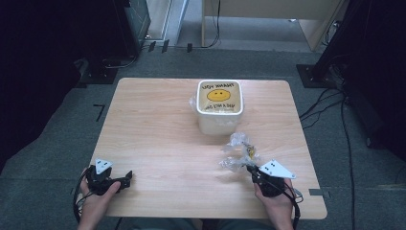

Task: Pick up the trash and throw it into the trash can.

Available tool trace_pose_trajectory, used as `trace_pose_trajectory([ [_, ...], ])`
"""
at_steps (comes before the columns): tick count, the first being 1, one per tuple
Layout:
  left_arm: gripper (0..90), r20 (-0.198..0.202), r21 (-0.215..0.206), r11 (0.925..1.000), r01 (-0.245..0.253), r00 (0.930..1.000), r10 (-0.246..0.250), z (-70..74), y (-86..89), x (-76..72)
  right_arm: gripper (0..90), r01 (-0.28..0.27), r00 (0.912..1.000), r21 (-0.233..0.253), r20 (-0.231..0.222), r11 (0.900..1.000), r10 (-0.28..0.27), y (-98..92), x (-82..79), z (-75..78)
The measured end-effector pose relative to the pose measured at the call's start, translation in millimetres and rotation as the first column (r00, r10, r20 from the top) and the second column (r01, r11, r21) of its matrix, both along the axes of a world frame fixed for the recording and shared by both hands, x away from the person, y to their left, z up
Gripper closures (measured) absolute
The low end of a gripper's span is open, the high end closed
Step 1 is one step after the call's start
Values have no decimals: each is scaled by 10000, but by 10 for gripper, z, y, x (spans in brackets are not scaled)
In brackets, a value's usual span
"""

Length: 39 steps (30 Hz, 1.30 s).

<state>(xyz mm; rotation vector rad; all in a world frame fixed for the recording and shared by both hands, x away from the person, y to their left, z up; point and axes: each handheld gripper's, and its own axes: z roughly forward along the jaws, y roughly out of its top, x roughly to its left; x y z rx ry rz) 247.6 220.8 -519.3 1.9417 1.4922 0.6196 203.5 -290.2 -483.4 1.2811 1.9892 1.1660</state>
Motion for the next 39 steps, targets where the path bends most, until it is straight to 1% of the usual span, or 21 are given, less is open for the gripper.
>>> trace_pose_trajectory([
  [2,0,1,3,10000,0,10000,0,0,0,0,889,-127,9998,-106,145,9999,129,-17,-17,90],
  [4,0,3,2,10000,1,10000,-1,0,0,0,889,-142,9998,-68,157,9999,143,-25,-24,119],
  [5,0,1,4,10000,2,10000,-2,0,0,0,889,-167,9996,-28,246,9999,167,-46,-26,178],
  [7,0,2,2,10000,-1,10000,1,0,0,0,889,-163,9994,-17,289,9999,164,-52,-28,201],
  [10,0,0,1,10000,0,10000,0,0,0,0,889,-75,9988,-3,494,10000,75,-76,-29,302],
  [12,0,1,0,10000,0,10000,0,0,0,0,888,-32,9981,72,622,10000,27,-91,-23,362],
  [13,0,0,2,10000,1,10000,-1,0,0,0,888,22,9973,168,733,9999,-34,-102,-13,422],
  [14,0,1,0,10000,-4,10000,4,0,0,0,888,22,9973,168,733,9999,-34,-102,-13,422],
  [17,0,0,1,10000,-1,10000,1,0,0,0,888,68,9955,250,946,9997,-92,-117,14,504],
  [19,0,-1,2,10000,2,10000,-2,0,1,0,888,96,9936,348,1125,9993,-135,-120,55,592],
  [23,0,-1,4,10000,3,10000,-3,0,1,0,888,103,9921,358,1248,9993,-147,-109,88,656],
  [27,0,-1,1,10000,1,10000,-1,0,0,0,888,170,9905,484,1359,9987,-234,-86,138,746],
  [39,0,-4,3,10000,2,10000,-2,0,1,0,888,360,9850,765,1658,9964,-483,-32,233,894],
])
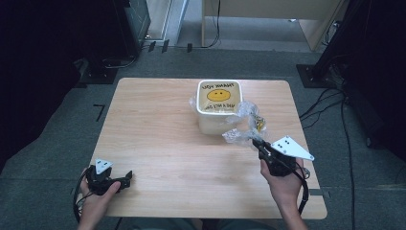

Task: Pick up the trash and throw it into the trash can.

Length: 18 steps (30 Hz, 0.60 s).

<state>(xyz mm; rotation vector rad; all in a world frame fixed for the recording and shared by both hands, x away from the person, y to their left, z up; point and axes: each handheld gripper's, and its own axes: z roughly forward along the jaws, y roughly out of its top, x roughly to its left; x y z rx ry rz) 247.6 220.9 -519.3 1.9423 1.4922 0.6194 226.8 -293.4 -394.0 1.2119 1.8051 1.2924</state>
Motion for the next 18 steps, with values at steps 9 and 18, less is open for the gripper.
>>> trace_pose_trajectory([
  [9,0,4,2,10000,-3,10000,3,0,0,0,886,143,9996,314,241,9994,-151,31,98,114],
  [18,0,-9,-1,10000,0,10000,0,1,0,0,886,105,9987,436,494,9990,-127,76,203,233],
])
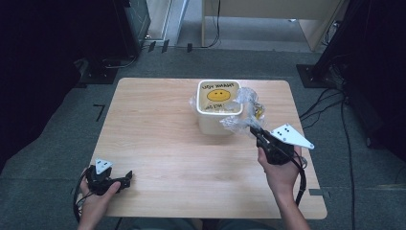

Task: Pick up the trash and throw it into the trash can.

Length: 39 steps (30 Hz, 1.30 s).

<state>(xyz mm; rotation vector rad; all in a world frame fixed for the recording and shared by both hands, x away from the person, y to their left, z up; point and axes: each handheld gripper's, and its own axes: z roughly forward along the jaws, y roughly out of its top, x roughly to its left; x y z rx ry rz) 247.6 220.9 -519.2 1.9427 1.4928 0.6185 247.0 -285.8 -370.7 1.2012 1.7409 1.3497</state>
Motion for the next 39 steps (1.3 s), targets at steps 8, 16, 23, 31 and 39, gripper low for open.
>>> trace_pose_trajectory([
  [8,0,-2,0,10000,3,10000,-3,0,0,0,887,-86,9997,-6,231,10000,86,89,137,135],
  [16,0,10,-8,10000,-8,10000,8,-1,0,1,887,-91,9994,-33,327,10000,92,168,269,214],
  [23,0,30,4,10000,-7,10000,7,-2,0,1,887,-22,9997,-119,242,9999,25,258,485,215],
  [31,0,16,6,10000,-1,10000,1,-1,0,1,887,23,9999,-242,164,9997,-19,344,680,183],
  [39,0,15,-9,10000,-9,10000,9,-1,-1,1,886,184,9998,-350,3,9992,-184,409,887,98],
])
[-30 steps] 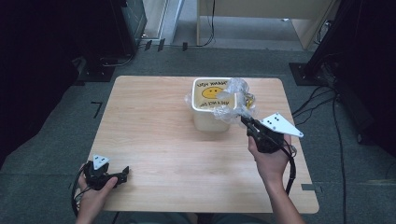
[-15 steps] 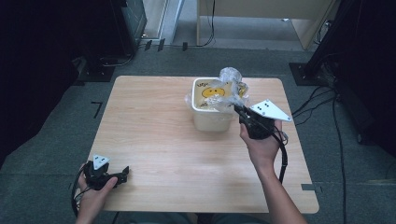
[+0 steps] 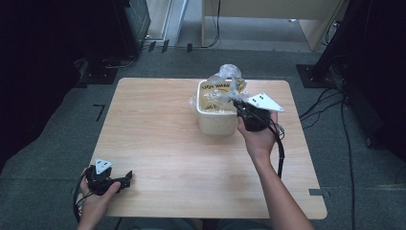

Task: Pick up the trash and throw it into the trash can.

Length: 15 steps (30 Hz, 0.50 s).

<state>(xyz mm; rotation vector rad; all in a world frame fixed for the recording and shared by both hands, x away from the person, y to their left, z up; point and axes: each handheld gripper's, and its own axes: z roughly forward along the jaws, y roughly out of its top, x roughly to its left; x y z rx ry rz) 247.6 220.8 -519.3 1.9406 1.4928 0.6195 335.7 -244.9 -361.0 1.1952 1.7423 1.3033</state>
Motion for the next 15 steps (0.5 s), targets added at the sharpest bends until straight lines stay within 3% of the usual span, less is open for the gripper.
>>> trace_pose_trajectory([
  [15,0,9,23,10000,12,10000,-12,0,1,0,885,54,9971,-236,-757,9997,-72,145,349,-202],
])
